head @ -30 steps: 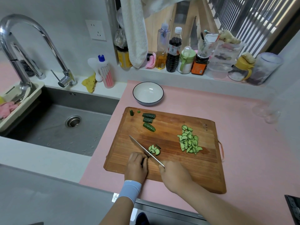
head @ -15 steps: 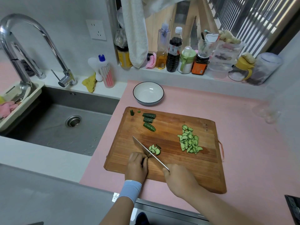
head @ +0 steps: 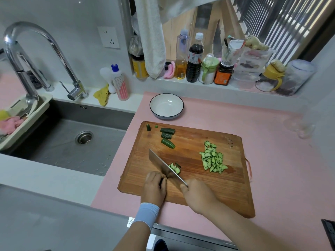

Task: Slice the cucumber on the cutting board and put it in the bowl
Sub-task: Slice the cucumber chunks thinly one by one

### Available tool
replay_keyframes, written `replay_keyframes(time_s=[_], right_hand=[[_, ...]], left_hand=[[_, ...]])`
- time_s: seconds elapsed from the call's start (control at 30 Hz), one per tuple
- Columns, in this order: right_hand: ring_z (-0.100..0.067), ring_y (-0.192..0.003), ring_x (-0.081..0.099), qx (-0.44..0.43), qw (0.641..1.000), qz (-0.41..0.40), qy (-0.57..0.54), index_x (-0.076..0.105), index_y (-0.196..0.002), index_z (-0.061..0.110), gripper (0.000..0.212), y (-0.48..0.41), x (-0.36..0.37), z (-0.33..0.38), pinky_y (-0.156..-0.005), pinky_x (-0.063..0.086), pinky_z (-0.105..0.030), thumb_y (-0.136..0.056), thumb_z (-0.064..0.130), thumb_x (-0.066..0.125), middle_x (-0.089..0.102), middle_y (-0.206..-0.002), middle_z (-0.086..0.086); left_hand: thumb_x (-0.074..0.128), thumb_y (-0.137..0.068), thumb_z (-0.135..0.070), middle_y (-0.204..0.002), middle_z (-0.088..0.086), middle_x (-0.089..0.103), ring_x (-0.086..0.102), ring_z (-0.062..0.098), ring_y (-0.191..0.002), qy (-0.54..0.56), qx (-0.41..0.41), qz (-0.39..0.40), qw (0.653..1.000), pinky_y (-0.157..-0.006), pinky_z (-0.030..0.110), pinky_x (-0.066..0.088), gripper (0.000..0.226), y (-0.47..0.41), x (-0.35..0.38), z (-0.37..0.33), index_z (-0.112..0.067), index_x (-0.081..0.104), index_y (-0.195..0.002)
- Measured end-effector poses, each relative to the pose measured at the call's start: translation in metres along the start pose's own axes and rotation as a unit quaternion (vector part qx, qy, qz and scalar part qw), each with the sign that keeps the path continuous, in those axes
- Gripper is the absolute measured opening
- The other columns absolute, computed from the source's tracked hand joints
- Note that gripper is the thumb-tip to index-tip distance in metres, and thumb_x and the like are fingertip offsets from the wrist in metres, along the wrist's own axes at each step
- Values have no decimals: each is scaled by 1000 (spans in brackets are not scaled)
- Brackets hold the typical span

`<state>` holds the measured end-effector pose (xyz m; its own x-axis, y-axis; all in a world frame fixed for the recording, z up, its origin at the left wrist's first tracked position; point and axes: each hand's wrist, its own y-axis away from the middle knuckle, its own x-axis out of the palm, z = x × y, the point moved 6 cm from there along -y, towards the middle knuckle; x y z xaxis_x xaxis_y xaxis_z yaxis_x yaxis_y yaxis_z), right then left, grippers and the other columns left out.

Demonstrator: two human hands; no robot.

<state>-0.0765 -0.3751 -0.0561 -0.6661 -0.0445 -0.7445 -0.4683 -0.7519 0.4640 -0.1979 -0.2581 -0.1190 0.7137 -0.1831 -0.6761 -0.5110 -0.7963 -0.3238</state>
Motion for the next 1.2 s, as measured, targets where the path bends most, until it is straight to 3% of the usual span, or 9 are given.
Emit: replay_keyframes(time_s=[0.33, 0.43, 0.53, 0.7, 0.77, 0.93, 1.0, 1.07, 1.2], right_hand=[[-16, -63, 55, -15, 995, -72, -61, 49, -62, 27, 40, 6, -45, -25, -54, 33, -32, -102, 36, 48, 52, -57, 7], [-12, -67, 59, -35, 991, -130, 17, 69, -95, 46, 26, 11, -63, -34, -54, 39, -29, -102, 35, 46, 61, -67, 11], [-11, -73, 61, -58, 975, -181, 119, 56, -135, 47, 37, 20, -77, -41, -59, 47, -28, -101, 36, 47, 68, -83, 12], [-18, -87, 68, -106, 942, -169, 270, 55, -131, 33, 32, 16, -82, -50, -70, 54, -31, -100, 29, 49, 71, -99, 6], [-19, -88, 68, -109, 935, -162, 297, 53, -132, 32, 32, 14, -81, -52, -66, 49, -31, -100, 26, 48, 70, -100, 5], [-20, -83, 67, -122, 927, -180, 306, 54, -122, 28, 24, 11, -85, -53, -59, 41, -31, -100, 25, 46, 70, -95, 4], [-18, -63, 65, -138, 915, -205, 317, 61, -101, 28, 16, 12, -88, -49, -47, 36, -27, -86, 25, 68, 67, -76, 5], [-15, -35, 50, -142, 915, -204, 318, 61, -72, 27, 37, 9, -88, -52, -38, 21, -21, -51, 18, 91, 53, -49, 7], [-15, -29, 44, -130, 913, -205, 327, 65, -72, 24, 43, 2, -82, -61, -39, 16, -21, -41, 10, 91, 47, -44, 7]], left_hand=[[70, -81, -4, -82, 6, 58, 51, 25, -82, -21, -45, 72, 996, -74, 31, 38, 13, -27, 26, -13, -12, 61, -77], [69, -84, -7, -82, 5, 60, 53, 25, -81, -6, -39, 88, 995, -75, 32, 41, 9, -33, 32, -27, -11, 63, -78], [60, -90, -8, -83, 1, 57, 54, 23, -81, 48, -107, 16, 993, -75, 33, 43, 13, -43, 13, -30, -16, 59, -79], [44, -82, -6, -77, -5, 54, 50, 19, -79, 100, -122, -115, 981, -72, 32, 41, 17, -75, -39, -42, -18, 52, -73], [42, -73, -7, -72, -11, 53, 50, 17, -76, 95, -63, -53, 992, -68, 29, 40, 18, -87, -37, -62, -23, 50, -68], [39, -82, 1, -89, -14, 59, 55, 14, -84, 69, -62, 310, 946, -71, 27, 50, 35, -82, 25, -112, -19, 68, -80], [38, -81, 4, -95, -15, 58, 50, 14, -101, 36, -19, 335, 941, -90, 27, 47, 41, -81, 37, -121, -18, 71, -92], [38, -82, 6, -110, -9, 59, 45, 16, -115, 0, 9, 354, 935, -106, 25, 35, 47, -82, 47, -123, -20, 72, -103], [35, -87, 2, -136, -8, 54, 38, 13, -128, -39, 18, 409, 911, -114, 25, 25, 54, -86, 60, -131, -26, 67, -121]])
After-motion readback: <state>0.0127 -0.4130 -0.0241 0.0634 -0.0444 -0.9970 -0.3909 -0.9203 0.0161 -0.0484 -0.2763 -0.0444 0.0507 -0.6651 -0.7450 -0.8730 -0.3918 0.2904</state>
